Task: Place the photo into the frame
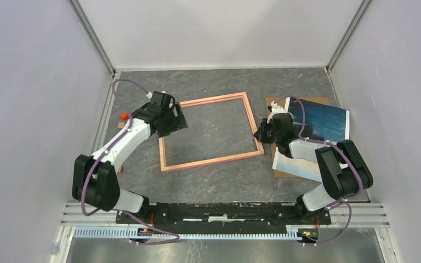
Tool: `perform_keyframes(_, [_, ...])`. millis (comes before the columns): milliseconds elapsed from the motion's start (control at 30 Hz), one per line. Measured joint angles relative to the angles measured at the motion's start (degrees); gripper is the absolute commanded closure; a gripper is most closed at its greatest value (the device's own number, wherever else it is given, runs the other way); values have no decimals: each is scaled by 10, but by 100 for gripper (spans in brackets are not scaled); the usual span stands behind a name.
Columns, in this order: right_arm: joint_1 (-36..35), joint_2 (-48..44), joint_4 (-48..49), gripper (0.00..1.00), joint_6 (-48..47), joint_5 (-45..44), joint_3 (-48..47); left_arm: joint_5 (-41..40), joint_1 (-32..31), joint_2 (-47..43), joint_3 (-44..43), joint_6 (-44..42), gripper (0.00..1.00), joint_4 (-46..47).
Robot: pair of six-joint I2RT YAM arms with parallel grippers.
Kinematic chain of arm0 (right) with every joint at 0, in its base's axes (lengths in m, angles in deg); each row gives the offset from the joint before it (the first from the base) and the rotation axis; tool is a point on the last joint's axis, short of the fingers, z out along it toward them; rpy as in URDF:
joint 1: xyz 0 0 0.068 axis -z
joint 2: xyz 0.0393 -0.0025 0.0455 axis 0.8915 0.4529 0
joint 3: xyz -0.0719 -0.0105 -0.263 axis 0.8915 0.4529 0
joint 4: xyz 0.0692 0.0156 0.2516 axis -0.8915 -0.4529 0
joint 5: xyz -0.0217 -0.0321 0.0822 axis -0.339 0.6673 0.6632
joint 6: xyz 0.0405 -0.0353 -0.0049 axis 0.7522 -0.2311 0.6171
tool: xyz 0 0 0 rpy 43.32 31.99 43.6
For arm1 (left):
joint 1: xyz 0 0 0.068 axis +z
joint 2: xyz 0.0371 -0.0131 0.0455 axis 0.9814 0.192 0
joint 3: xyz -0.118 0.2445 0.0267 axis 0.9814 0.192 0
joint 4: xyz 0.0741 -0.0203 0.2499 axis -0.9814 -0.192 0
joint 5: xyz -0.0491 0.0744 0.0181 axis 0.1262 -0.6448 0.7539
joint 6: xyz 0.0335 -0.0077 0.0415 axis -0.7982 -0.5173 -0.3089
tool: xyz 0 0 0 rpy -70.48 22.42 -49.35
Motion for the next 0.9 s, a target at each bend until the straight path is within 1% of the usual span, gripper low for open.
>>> perform_keyframes(100, [0,-2,-7,100,29,2,0,53,-54,-42,1,-1,12,27])
perform_keyframes(133, [0,-2,-7,100,41,3,1,72,-82,-51,5,-7,10,47])
perform_keyframes(233, [-3,-7,-5,100,89,15,7,90,-195,-54,9,-44,11,101])
perform_keyframes(367, [-14,-8,-10,100,138,24,6,37,-362,-37,25,-148,12,189])
perform_keyframes(433, [-22,-14,-24,100,154,21,6,8,-411,-26,46,-205,11,240])
perform_keyframes(467, [-26,-24,-37,100,164,16,6,-6,-431,-19,61,-238,11,272])
perform_keyframes(600, [-32,-46,-60,100,178,10,2,-47,-468,25,107,-363,10,374])
perform_keyframes(733, [-34,-56,-80,100,188,3,-12,-86,-495,81,115,-477,10,433])
perform_keyframes(900, [-38,-63,-100,100,195,2,-17,-157,-532,143,114,-604,11,498])
